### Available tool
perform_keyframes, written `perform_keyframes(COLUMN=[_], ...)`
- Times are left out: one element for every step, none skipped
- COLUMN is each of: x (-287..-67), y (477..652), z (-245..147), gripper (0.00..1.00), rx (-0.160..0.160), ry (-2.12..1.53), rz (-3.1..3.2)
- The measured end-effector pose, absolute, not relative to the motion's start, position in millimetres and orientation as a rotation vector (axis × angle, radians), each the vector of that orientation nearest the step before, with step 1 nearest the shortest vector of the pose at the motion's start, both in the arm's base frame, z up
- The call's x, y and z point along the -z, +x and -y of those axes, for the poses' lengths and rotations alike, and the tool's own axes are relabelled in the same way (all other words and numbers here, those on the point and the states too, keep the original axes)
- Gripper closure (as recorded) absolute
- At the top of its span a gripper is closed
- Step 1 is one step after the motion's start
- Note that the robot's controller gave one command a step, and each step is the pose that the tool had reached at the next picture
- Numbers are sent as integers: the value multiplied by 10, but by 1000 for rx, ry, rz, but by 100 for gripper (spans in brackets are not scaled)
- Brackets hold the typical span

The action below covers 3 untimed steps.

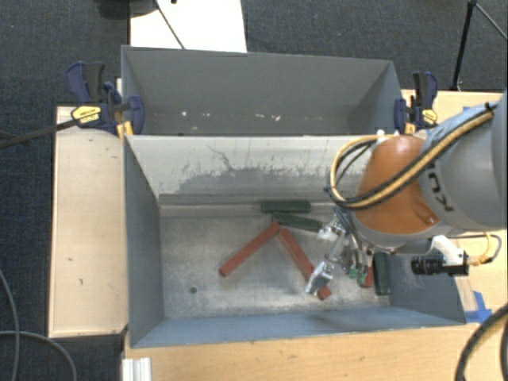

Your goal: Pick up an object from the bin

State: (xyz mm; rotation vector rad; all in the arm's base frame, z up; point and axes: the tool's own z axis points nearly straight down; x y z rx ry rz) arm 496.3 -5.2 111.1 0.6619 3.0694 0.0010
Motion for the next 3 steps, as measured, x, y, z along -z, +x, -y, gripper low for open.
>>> perform_keyframes(x=[-850,-740,-740], y=[4838,4817,4817], z=[49,-38,-38], gripper=[0,100,100], rx=[0,-5,-5], ry=[606,1058,1056], rz=[-3082,-2965,-2965])
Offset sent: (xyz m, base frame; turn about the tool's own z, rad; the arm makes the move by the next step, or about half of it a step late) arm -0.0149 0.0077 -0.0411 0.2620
